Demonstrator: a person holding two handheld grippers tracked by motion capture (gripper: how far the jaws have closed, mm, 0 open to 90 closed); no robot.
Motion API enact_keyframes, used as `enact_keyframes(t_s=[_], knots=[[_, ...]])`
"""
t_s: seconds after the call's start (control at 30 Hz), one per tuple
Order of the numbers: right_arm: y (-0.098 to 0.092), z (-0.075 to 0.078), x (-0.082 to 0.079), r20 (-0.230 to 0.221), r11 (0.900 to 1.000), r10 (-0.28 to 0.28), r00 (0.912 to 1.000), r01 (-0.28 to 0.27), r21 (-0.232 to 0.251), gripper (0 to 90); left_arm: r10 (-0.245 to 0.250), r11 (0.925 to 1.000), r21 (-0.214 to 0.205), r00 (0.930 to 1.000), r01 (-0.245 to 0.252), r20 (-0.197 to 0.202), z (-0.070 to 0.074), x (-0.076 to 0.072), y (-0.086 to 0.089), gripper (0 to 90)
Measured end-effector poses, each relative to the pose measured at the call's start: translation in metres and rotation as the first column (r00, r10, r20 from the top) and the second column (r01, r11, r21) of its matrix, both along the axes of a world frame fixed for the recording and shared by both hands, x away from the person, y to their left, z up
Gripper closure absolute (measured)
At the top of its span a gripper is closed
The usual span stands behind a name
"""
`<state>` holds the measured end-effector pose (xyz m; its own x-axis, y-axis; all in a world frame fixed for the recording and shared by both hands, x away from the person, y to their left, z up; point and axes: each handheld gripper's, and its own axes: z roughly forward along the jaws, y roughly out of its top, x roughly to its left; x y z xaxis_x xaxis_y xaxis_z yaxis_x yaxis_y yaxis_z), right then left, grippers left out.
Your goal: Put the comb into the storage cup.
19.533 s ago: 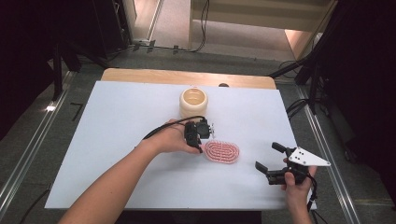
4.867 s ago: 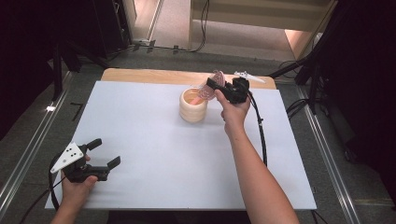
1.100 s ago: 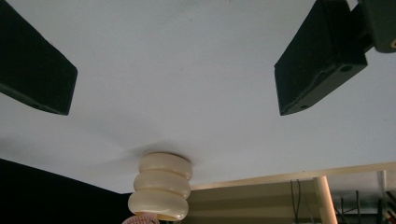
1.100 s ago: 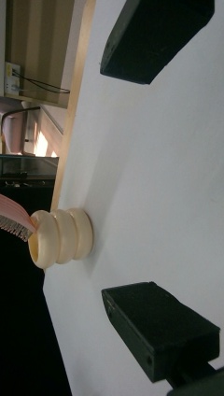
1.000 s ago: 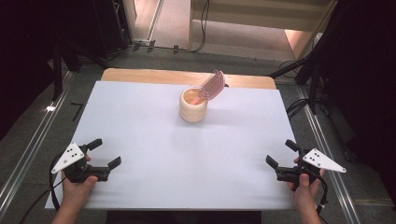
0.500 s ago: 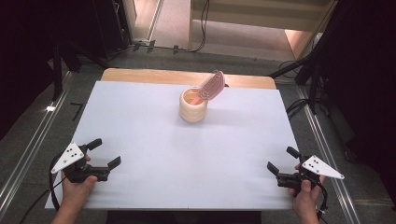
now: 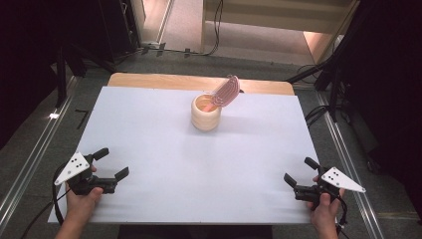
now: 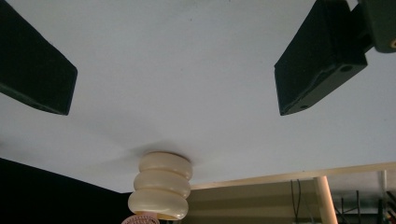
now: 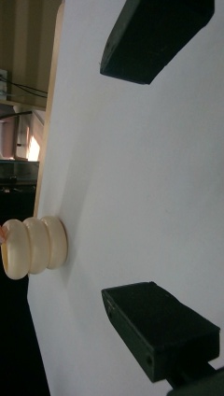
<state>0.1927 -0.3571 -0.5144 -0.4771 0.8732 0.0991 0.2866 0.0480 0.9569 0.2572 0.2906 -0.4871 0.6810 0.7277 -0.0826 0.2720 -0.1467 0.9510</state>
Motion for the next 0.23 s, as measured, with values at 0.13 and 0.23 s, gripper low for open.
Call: enact_keyframes(t_s=[0.13, 0.23], knots=[[0.0002, -0.0003, 0.0004, -0.005, 1.0, 0.002, 1.0, -0.002, 0.0, 0.0, -0.004, 1.0, 0.0, 1.0, 0.004, 0.001, 0.0, 0.0001, 0.0001, 0.0], [0.0011, -0.0004, 0.0007, -0.005, 1.0, -0.003, 1.0, 0.003, -0.001, 0.0, -0.015, 0.9999, -0.001, 0.9999, 0.015, 0.007, -0.0003, -0.0003, -0.0002, 0.0]])
